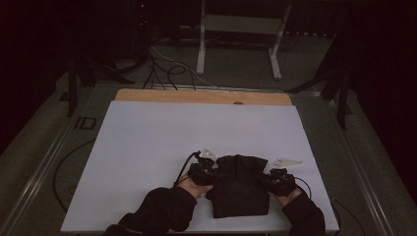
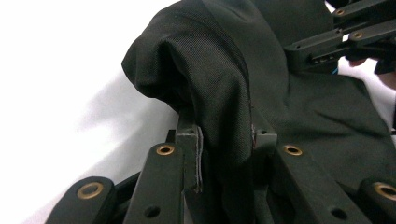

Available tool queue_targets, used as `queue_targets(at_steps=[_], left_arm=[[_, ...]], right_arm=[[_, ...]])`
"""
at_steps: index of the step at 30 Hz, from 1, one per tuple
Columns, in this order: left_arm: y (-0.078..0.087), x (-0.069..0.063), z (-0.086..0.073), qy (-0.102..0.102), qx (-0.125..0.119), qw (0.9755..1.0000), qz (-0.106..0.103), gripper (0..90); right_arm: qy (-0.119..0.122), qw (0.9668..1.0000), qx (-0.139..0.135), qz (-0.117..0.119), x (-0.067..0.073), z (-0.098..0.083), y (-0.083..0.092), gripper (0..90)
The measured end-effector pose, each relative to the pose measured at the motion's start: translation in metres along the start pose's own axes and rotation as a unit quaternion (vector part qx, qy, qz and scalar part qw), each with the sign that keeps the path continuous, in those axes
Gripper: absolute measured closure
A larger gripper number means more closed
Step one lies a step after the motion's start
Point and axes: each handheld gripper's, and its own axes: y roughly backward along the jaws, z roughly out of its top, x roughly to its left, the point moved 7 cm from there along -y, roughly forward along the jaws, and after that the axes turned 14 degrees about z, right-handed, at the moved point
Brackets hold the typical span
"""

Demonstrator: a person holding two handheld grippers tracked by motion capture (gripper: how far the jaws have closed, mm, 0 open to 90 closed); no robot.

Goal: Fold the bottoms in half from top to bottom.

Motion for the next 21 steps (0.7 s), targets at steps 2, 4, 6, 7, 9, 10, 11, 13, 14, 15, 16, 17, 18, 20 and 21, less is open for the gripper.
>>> queue_targets(at_steps=[2,4,6,7,9,10,11,13,14,15,16,17,18,20,21], left_arm=[[0.004,-0.001,0.003,0.001,-0.007,1.0000,-0.002,73.7],[0.005,-0.001,0.005,0.000,-0.008,1.0000,-0.003,73.8],[0.011,-0.001,0.010,0.000,-0.016,0.9999,-0.006,73.8],[0.013,-0.001,0.012,0.000,-0.019,0.9998,-0.005,73.8],[0.017,0.000,0.016,0.000,-0.023,0.9997,-0.006,73.8],[0.019,0.000,0.019,0.001,-0.028,0.9996,-0.004,73.8],[0.019,0.000,0.019,0.001,-0.028,0.9996,-0.004,73.9],[0.026,0.003,0.025,0.004,-0.038,0.9993,-0.004,73.9],[0.028,0.004,0.027,0.004,-0.040,0.9992,-0.004,73.8],[0.030,0.005,0.029,0.005,-0.041,0.9991,-0.004,73.8],[0.031,0.007,0.030,0.005,-0.044,0.9990,-0.001,73.9],[0.032,0.008,0.031,0.006,-0.044,0.9990,-0.001,73.8],[0.033,0.008,0.031,0.005,-0.046,0.9989,0.002,73.8],[0.036,0.011,0.033,0.005,-0.048,0.9988,0.002,73.9],[0.037,0.012,0.034,0.005,-0.050,0.9987,0.004,73.9]], right_arm=[[-0.001,1.0000,-0.008,-0.001,0.001,0.003,0.003,81.2],[0.001,0.9999,-0.012,-0.002,0.001,0.005,0.005,81.2],[0.002,0.9997,-0.024,0.000,0.003,0.010,0.010,81.2],[0.004,0.9996,-0.029,-0.001,0.003,0.013,0.011,81.2],[0.009,0.9994,-0.032,-0.002,0.005,0.018,0.014,81.2],[0.010,0.9993,-0.036,-0.003,0.005,0.021,0.015,81.2],[0.013,0.9991,-0.040,-0.004,0.006,0.024,0.016,81.2],[0.014,0.9988,-0.046,-0.004,0.006,0.030,0.018,81.2],[0.016,0.9987,-0.048,-0.005,0.006,0.033,0.019,81.2],[0.018,0.9985,-0.052,-0.005,0.007,0.036,0.019,81.2],[0.020,0.9984,-0.052,-0.006,0.007,0.038,0.019,81.3],[0.023,0.9983,-0.053,-0.006,0.007,0.041,0.019,81.2],[0.023,0.9982,-0.055,-0.006,0.008,0.043,0.018,81.2],[0.029,0.9979,-0.057,-0.005,0.010,0.049,0.017,81.2],[0.029,0.9979,-0.057,-0.005,0.010,0.050,0.017,81.2]])
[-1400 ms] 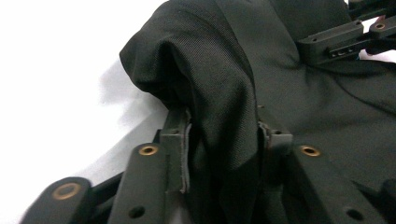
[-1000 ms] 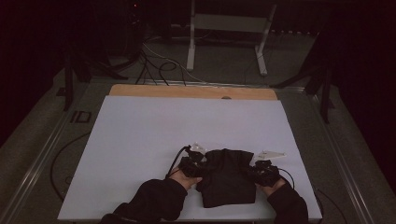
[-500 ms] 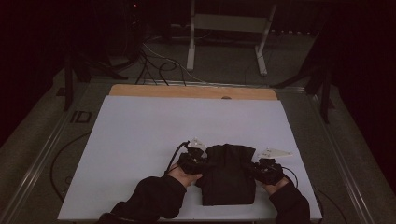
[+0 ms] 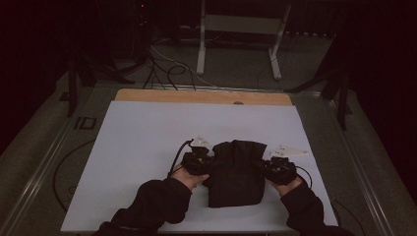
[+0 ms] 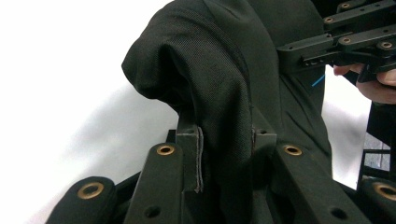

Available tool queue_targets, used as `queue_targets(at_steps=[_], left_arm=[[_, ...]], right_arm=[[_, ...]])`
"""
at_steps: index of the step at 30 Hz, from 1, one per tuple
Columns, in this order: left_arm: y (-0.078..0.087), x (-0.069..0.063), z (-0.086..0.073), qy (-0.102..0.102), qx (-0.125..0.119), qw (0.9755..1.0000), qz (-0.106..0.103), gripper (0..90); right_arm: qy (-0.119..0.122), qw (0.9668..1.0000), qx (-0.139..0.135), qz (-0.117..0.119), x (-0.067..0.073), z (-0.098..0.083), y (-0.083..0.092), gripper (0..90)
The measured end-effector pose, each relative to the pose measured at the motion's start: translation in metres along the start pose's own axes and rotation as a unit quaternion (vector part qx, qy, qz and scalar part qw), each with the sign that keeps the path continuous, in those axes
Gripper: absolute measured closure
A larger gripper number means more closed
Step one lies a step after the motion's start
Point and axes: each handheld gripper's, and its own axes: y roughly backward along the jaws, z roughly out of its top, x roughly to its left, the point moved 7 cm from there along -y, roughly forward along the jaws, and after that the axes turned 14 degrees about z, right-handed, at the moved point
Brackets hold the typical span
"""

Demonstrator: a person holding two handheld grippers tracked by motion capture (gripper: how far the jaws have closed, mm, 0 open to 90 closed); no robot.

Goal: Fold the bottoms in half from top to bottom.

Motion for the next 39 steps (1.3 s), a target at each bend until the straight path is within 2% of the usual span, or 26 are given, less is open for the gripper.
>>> queue_targets(at_steps=[8,14,22,28,33,39], left_arm=[[0.013,0.011,0.012,0.004,-0.017,0.9998,0.008,73.8],[0.024,0.023,0.019,-0.003,-0.033,0.9993,0.019,73.8],[0.034,0.038,0.017,0.005,-0.034,0.9991,0.023,73.8],[0.043,0.049,0.017,-0.003,-0.032,0.9991,0.026,73.8],[0.051,0.061,0.018,0.001,-0.035,0.9992,0.021,73.7],[0.057,0.071,0.017,-0.011,-0.031,0.9993,0.015,73.7]], right_arm=[[0.018,0.9998,-0.009,-0.001,0.004,0.023,-0.006,81.2],[0.030,0.9994,-0.019,-0.001,0.007,0.039,-0.012,81.2],[0.041,0.9990,-0.018,0.005,0.016,0.051,-0.026,81.2],[0.048,0.9985,-0.023,0.014,0.022,0.061,-0.034,81.1],[0.053,0.9980,-0.026,0.022,0.028,0.069,-0.041,81.1],[0.057,0.9976,-0.027,0.028,0.035,0.078,-0.053,81.2]])
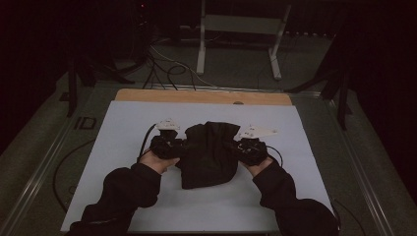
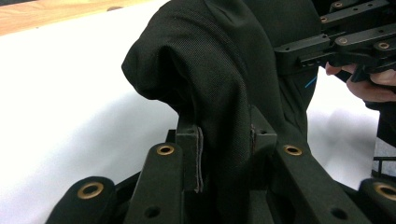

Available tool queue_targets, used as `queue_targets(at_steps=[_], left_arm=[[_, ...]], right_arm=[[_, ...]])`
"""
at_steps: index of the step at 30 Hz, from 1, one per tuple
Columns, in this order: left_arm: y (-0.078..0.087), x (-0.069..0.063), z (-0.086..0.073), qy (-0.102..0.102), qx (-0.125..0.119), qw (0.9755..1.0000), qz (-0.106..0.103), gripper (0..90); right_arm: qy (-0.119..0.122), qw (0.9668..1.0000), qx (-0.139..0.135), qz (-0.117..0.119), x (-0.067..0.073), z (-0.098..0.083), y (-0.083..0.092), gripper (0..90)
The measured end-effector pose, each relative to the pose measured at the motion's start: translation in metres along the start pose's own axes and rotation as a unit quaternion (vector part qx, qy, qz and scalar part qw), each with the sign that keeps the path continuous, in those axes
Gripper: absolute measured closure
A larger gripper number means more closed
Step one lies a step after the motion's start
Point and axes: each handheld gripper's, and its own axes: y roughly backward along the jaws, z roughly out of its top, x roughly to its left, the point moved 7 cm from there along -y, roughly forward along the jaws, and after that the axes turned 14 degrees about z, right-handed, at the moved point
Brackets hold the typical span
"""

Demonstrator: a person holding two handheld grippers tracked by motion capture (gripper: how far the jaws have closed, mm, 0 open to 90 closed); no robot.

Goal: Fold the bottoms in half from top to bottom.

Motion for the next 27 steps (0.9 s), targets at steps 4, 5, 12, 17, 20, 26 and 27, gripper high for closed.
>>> queue_targets(at_steps=[4,5,12,17,20,26,27], left_arm=[[0.001,0.007,-0.001,-0.012,0.002,0.9999,-0.001,73.6],[0.000,0.010,-0.002,-0.010,0.003,0.9999,-0.001,73.6],[-0.011,0.023,-0.007,-0.001,0.005,1.0000,-0.007,73.5],[-0.019,0.029,-0.008,-0.001,0.009,0.9999,-0.013,73.5],[-0.027,0.036,-0.007,-0.005,0.008,0.9998,-0.017,73.4],[-0.038,0.049,-0.007,0.000,0.010,0.9998,-0.015,73.2],[-0.040,0.051,-0.008,0.003,0.011,0.9999,-0.013,73.2]], right_arm=[[-0.005,1.0000,-0.003,0.001,0.002,0.002,-0.007,81.1],[-0.003,1.0000,-0.001,0.000,0.002,0.002,-0.009,81.1],[-0.013,0.9998,0.002,-0.012,-0.005,-0.001,-0.023,81.1],[-0.016,0.9996,0.007,-0.020,-0.013,-0.004,-0.031,81.0],[-0.020,0.9993,0.010,-0.029,-0.020,-0.005,-0.038,81.0],[-0.021,0.9989,0.013,-0.040,-0.029,-0.005,-0.048,80.9],[-0.021,0.9988,0.014,-0.042,-0.031,-0.006,-0.049,80.9]])
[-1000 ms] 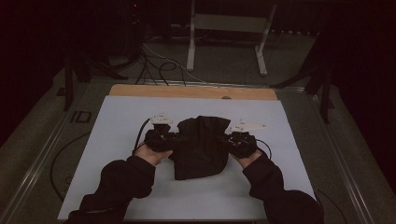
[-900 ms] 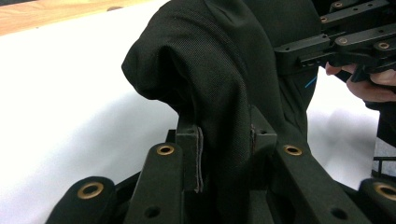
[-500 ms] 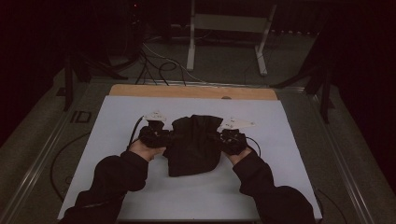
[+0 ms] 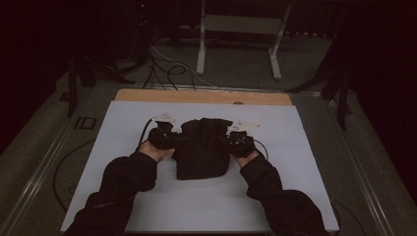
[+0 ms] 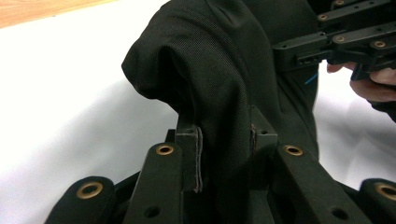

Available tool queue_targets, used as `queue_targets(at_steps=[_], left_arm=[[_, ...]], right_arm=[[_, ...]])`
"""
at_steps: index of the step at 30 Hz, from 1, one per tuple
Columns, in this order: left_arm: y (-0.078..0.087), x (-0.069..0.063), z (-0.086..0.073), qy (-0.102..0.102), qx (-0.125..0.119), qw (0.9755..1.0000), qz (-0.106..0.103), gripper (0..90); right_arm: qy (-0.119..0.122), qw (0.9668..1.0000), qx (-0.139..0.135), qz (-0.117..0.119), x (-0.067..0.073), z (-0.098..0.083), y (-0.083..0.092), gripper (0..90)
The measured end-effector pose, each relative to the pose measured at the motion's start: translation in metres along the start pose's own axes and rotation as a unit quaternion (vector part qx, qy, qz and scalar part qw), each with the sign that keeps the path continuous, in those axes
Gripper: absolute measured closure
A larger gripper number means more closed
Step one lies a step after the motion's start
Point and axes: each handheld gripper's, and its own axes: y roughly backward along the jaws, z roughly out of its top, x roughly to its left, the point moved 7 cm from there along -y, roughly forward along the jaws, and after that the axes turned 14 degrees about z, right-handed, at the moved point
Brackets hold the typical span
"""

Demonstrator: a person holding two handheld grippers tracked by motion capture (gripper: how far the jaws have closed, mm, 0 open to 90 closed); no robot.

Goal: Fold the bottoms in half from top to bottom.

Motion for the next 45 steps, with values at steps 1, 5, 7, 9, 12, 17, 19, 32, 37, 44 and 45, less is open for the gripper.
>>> queue_targets(at_steps=[1,5,7,9,12,17,19,32,37,44,45], left_arm=[[-0.002,0.002,0.000,0.004,0.000,1.0000,0.001,73.1],[-0.008,0.009,0.000,0.010,0.001,0.9999,0.005,73.0],[-0.011,0.013,0.001,0.016,0.001,0.9999,0.006,72.9],[-0.015,0.016,0.001,0.015,0.000,0.9999,0.006,72.7],[-0.020,0.020,0.001,0.021,0.004,0.9998,0.004,72.6],[-0.028,0.026,0.000,0.018,0.012,0.9997,0.011,72.5],[-0.031,0.028,-0.002,0.014,0.019,0.9996,0.017,72.4],[-0.052,0.046,-0.007,0.019,0.040,0.9987,0.024,71.3],[-0.056,0.052,-0.009,0.027,0.042,0.9983,0.030,70.5],[-0.063,0.057,-0.011,0.035,0.057,0.9968,0.045,68.2],[-0.065,0.058,-0.012,0.037,0.060,0.9963,0.049,67.5]], right_arm=[[0.001,1.0000,0.001,-0.003,-0.002,0.000,-0.002,80.9],[-0.005,0.9999,-0.003,-0.010,-0.009,0.001,-0.008,80.8],[-0.010,0.9999,-0.003,-0.012,-0.012,0.002,-0.011,80.8],[-0.015,0.9998,-0.002,-0.013,-0.015,0.002,-0.014,80.7],[-0.018,0.9997,0.001,-0.016,-0.019,0.002,-0.018,80.7],[-0.021,0.9996,0.008,-0.019,-0.025,0.000,-0.026,80.7],[-0.028,0.9995,0.007,-0.015,-0.026,-0.001,-0.028,80.6],[-0.038,0.9985,0.025,-0.031,-0.040,-0.006,-0.050,80.5],[-0.051,0.9979,0.026,-0.030,-0.045,-0.008,-0.057,80.3],[-0.069,0.9965,0.036,-0.032,-0.051,-0.013,-0.061,80.0],[-0.070,0.9963,0.038,-0.032,-0.052,-0.014,-0.062,80.0]])
